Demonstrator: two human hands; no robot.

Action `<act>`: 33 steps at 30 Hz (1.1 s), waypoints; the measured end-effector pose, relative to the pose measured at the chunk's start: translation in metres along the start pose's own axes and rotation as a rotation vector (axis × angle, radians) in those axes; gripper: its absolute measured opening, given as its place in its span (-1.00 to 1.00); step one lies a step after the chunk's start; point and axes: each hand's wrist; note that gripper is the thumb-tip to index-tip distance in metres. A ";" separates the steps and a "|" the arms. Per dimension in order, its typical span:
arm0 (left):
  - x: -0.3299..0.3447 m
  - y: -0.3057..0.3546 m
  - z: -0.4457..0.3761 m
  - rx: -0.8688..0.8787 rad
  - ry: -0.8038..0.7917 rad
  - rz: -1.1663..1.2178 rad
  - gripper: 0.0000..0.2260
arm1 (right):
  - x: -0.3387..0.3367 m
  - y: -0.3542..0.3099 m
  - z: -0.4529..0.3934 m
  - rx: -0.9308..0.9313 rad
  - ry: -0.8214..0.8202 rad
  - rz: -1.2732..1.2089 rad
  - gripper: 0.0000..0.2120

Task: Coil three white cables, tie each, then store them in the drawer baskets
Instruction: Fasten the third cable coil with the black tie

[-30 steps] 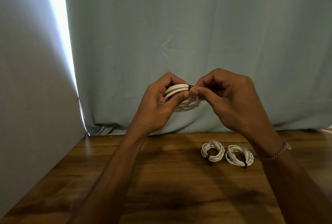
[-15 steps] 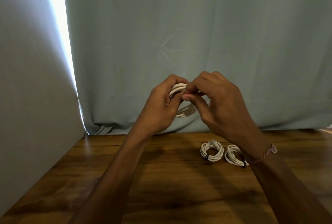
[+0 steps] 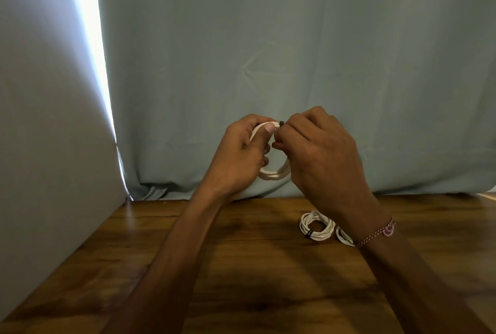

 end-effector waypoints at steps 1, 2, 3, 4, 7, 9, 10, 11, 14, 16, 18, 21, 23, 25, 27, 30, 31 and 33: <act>0.002 0.000 0.000 -0.003 0.018 -0.011 -0.78 | 0.002 -0.001 0.001 0.004 0.007 -0.010 -0.79; 0.005 0.001 0.001 -0.005 0.031 -0.016 -0.78 | 0.003 -0.001 0.001 0.010 0.014 -0.021 -0.78; 0.007 0.002 0.002 -0.010 0.043 -0.018 -0.78 | 0.003 -0.001 0.001 0.015 0.019 -0.030 -0.78; 0.009 0.004 0.002 -0.016 0.055 -0.021 -0.78 | 0.003 -0.001 0.001 0.017 0.021 -0.037 -0.78; 0.011 0.005 0.003 -0.023 0.078 -0.026 -0.79 | 0.003 0.001 0.001 0.021 0.024 -0.056 -0.77; 0.012 0.004 0.004 -0.028 0.086 -0.032 -0.79 | 0.003 0.001 0.001 0.031 0.024 -0.071 -0.77; 0.013 0.004 0.004 -0.033 0.091 -0.029 -0.79 | 0.003 0.001 0.001 0.034 0.024 -0.083 -0.78; 0.014 0.004 0.004 -0.038 0.095 -0.022 -0.79 | 0.002 0.001 0.001 0.036 0.024 -0.098 -0.80; 0.016 0.004 0.004 -0.041 0.101 -0.001 -0.78 | -0.002 0.002 0.000 0.045 0.015 -0.131 -0.85; 0.017 0.004 0.005 -0.038 0.098 0.011 -0.78 | -0.003 0.003 0.000 0.047 0.001 -0.125 -0.86; 0.018 0.004 0.005 -0.041 0.097 0.009 -0.78 | -0.003 0.003 0.000 0.055 -0.017 -0.112 -0.85; 0.019 0.003 0.005 -0.052 0.104 0.006 -0.78 | -0.001 0.004 0.000 0.065 -0.029 -0.107 -0.84; 0.021 0.003 0.005 -0.051 0.107 0.006 -0.78 | -0.001 0.004 0.000 0.069 -0.023 -0.104 -0.83; 0.021 0.004 0.005 -0.049 0.112 0.006 -0.78 | -0.002 0.004 0.000 0.066 -0.020 -0.100 -0.84; 0.020 0.005 0.006 -0.049 0.120 0.018 -0.78 | -0.004 0.004 -0.001 0.059 -0.014 -0.084 -0.86; 0.019 0.008 0.006 -0.055 0.118 0.050 -0.78 | -0.007 0.008 -0.002 0.051 0.011 -0.040 -0.91; 0.019 0.009 0.006 -0.056 0.114 0.058 -0.79 | -0.008 0.010 -0.002 0.066 0.015 -0.042 -0.86; 0.016 0.012 0.007 -0.044 0.109 0.072 -0.79 | -0.011 0.011 -0.002 0.105 0.024 -0.093 -0.79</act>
Point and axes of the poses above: each hand's wrist, its own z-axis away from the middle knuckle, its own x-axis out of the palm, y = z × x, and after that the axes turned 2 degrees about -z, right-handed
